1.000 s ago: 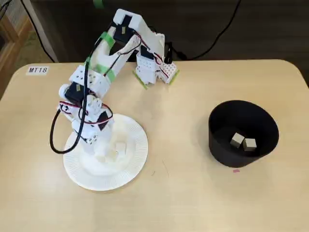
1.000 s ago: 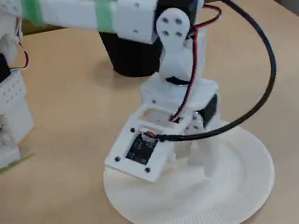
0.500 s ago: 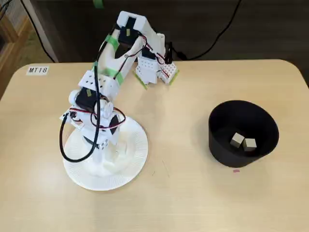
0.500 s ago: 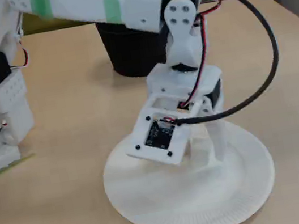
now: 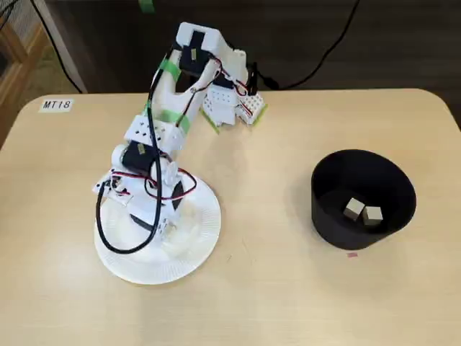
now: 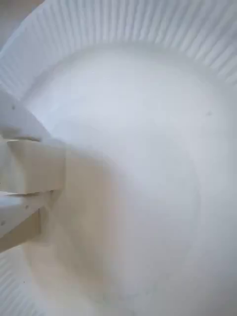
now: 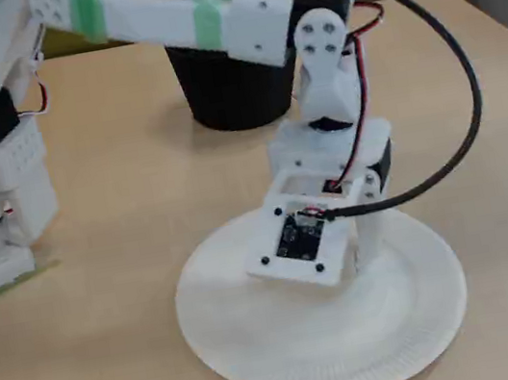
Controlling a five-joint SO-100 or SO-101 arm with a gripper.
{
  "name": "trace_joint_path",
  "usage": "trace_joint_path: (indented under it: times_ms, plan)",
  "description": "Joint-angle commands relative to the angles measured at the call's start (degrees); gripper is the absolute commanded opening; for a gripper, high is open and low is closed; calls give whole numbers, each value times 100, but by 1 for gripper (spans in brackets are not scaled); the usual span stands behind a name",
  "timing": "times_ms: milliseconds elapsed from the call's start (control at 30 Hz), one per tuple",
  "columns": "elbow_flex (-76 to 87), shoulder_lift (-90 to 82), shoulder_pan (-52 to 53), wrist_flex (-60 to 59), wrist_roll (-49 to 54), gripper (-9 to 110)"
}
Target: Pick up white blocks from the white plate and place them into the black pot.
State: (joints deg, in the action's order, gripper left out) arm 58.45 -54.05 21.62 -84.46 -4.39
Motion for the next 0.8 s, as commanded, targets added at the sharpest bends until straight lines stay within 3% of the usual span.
trace_joint_path:
  times_ms: [0,167,433,600,767]
  plan:
    - [-483,44,9,-132,18,-2]
    - [-1160,88,88,-290,149,-2]
    - [-4992,-44,-237,-721,369,-2]
    - [-5871,-624,-1380,-1028,396,-2]
    - [-5713,-1187,-3507,-1081,896,-2]
